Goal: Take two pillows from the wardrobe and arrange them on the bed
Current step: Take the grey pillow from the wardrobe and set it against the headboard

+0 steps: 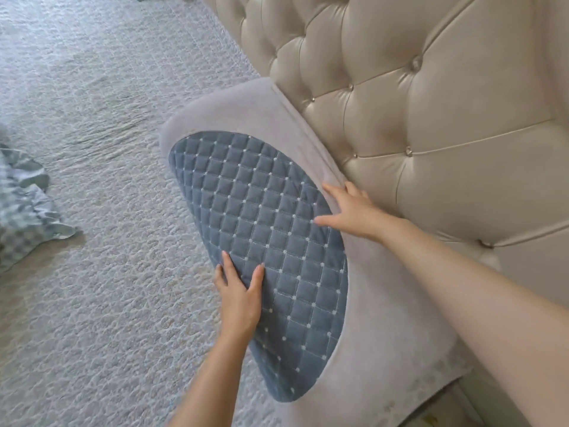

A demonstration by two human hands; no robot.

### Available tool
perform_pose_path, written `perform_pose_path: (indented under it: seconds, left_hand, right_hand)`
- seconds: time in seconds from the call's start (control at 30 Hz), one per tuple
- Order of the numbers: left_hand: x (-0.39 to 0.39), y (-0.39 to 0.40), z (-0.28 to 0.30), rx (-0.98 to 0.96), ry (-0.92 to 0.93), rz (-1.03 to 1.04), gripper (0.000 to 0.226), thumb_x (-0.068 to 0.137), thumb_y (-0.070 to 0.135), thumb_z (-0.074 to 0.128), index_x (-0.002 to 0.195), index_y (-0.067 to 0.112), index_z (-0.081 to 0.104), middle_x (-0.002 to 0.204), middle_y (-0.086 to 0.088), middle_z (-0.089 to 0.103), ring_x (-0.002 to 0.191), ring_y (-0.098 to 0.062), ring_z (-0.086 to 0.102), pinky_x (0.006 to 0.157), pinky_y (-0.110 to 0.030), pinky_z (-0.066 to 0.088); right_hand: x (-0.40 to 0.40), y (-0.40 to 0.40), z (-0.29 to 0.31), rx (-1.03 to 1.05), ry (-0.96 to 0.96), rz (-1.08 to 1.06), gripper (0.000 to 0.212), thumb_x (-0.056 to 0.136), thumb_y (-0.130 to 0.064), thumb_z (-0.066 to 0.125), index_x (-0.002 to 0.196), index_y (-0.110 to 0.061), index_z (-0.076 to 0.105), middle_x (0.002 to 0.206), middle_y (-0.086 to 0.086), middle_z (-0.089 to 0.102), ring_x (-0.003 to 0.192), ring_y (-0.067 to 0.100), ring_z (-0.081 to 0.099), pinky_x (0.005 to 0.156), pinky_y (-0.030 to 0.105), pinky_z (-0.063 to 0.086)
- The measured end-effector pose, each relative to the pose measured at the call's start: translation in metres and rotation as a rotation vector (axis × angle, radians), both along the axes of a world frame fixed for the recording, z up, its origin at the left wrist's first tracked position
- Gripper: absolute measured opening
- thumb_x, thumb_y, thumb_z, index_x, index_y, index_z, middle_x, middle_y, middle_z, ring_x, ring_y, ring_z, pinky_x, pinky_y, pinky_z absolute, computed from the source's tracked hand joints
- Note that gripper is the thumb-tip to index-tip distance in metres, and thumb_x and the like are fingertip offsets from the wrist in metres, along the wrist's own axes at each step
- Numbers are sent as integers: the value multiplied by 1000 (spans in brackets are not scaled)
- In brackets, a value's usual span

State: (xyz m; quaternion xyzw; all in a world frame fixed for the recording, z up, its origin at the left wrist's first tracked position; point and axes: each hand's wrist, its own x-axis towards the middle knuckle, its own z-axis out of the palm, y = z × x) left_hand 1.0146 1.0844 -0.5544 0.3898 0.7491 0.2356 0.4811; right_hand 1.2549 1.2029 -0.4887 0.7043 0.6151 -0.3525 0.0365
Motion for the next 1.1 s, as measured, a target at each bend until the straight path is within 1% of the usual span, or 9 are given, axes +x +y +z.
perform_pose_path:
  seconds: [0.07,0.13,0.37,0.47,0.6,0.7,0.83,0.9,1.1]
  left_hand:
    - [6,-1,-14,-56,-70,-39,89,95,46,58,157,37,-6,167,1,-6,153,-21,6,120,-49,16]
    - [6,-2,-22,-63,-139,13,92,92,44,64,156,43,-2,167,5,-3,153,-20,5,120,-52,15]
    - [3,1,-17,-65,-123,30,94,89,39,70,157,40,5,166,0,8,152,-25,12,120,-56,20]
    - [9,1,-11,-85,-90,60,95,90,37,70,158,35,5,166,-4,7,152,-26,11,118,-54,19]
    - [13,-9,-5,-111,-134,179,98,86,41,74,159,27,10,166,-1,15,152,-24,18,121,-51,22]
    - [19,-22,-2,-150,-162,248,101,83,45,76,159,25,14,165,1,21,150,-24,24,120,-51,26]
    - [27,-37,-1,-332,-262,380,119,74,50,81,157,37,-3,166,-2,15,149,-34,24,116,-62,25]
    - [31,-39,0,-423,-321,455,118,72,54,81,155,45,-2,165,-4,18,146,-40,27,111,-69,27]
    - [29,-20,-1,-320,-326,455,110,74,49,82,157,43,10,162,0,27,144,-37,33,111,-66,32]
  right_hand:
    - [1,-7,-8,-53,-136,104,97,78,-54,63,150,-41,0,160,14,-9,145,34,-2,114,47,14]
    - [1,-21,-13,30,-216,159,96,81,-51,61,151,-39,-4,159,17,-11,145,35,-2,115,45,13]
    - [24,-99,-13,195,-123,12,69,93,-36,54,152,-24,19,161,9,6,145,26,14,115,34,16]
    - [38,-153,-12,224,-194,-165,66,91,-34,57,147,-14,29,153,15,25,133,35,34,105,41,33]
    - [41,-221,-13,169,-204,-456,69,89,-42,59,147,-20,29,146,18,30,128,37,36,101,47,38]
    - [37,-250,-18,34,-59,-818,85,84,-45,65,150,-22,16,152,17,22,136,38,26,106,52,33]
    - [29,-258,-22,-246,511,-1532,103,78,-42,75,149,-33,1,154,11,25,132,43,35,90,67,40]
    - [28,-254,-24,-312,649,-1637,102,75,-39,78,146,-32,6,150,12,31,128,45,40,84,75,38]
    - [18,-229,-26,-275,687,-1608,99,71,-16,83,141,-31,15,144,11,37,124,41,42,79,76,41]
